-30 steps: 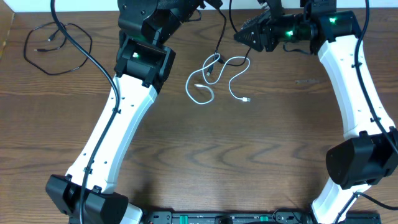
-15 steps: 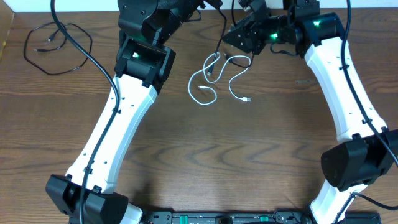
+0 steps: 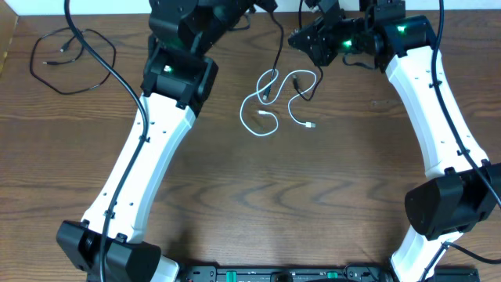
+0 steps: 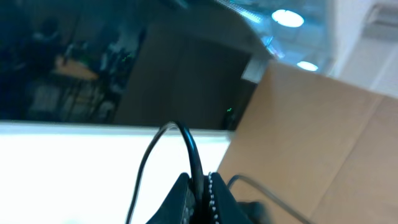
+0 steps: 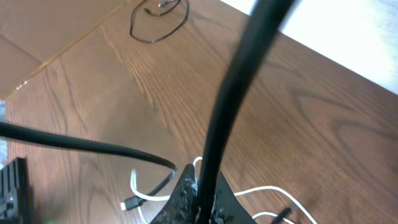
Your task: Untangle cables
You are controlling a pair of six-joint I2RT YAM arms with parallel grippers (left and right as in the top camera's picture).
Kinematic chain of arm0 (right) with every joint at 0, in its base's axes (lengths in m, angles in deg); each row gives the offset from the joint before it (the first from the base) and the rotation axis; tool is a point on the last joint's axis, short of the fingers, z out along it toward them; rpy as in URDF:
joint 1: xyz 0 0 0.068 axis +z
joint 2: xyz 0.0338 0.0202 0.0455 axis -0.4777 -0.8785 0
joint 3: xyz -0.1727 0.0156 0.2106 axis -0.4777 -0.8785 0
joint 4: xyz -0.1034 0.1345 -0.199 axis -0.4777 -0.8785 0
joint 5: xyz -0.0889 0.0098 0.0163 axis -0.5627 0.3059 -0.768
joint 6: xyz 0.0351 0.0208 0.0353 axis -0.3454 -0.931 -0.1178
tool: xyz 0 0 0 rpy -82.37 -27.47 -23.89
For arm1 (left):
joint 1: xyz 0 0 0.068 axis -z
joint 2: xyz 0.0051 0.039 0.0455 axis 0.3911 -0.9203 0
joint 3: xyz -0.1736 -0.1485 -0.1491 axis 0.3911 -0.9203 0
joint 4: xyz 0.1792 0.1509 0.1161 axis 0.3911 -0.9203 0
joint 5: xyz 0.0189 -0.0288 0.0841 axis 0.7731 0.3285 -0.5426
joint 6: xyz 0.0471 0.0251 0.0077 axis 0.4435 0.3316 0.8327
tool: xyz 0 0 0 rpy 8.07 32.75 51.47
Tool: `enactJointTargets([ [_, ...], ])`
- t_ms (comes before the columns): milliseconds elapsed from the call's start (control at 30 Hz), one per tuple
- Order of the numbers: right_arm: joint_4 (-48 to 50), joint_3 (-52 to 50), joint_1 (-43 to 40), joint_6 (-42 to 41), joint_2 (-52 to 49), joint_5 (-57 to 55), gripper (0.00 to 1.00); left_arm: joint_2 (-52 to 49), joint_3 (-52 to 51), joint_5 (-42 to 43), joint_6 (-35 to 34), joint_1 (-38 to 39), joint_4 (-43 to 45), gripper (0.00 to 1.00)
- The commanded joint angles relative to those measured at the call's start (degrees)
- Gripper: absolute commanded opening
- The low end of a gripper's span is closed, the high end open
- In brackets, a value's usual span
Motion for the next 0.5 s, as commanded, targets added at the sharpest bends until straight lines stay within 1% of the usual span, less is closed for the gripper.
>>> enactJointTargets([
  [0, 2.01, 0.83, -1.40, -5.81, 4.50, -0.33, 0.01, 0.39, 0.33, 0.15, 2.60, -2.43, -5.16, 0.08],
  [200, 5.25, 0.85, -3.21, -11.93, 11.10, -5.86, 0.01, 0.39, 0.33, 0.26, 2.54, -4.94, -13.22, 0.11],
  [267, 6.29, 0.85, -3.52, -12.68, 13.07, -7.06, 0.01, 0.39, 0.33, 0.57, 2.56, -5.03, -13.55, 0.17],
  [300, 6.86, 0.85, -3.67, -13.44, 14.05, -7.89, 0.01, 0.39, 0.33, 0.68, 2.56, -5.03, -12.96, 0.22],
  [467, 7.78, 0.85, -3.72, -14.91, 17.90, -11.58, 0.01, 0.44, 0.33, 0.68, 2.56, -5.05, -3.56, 0.25],
])
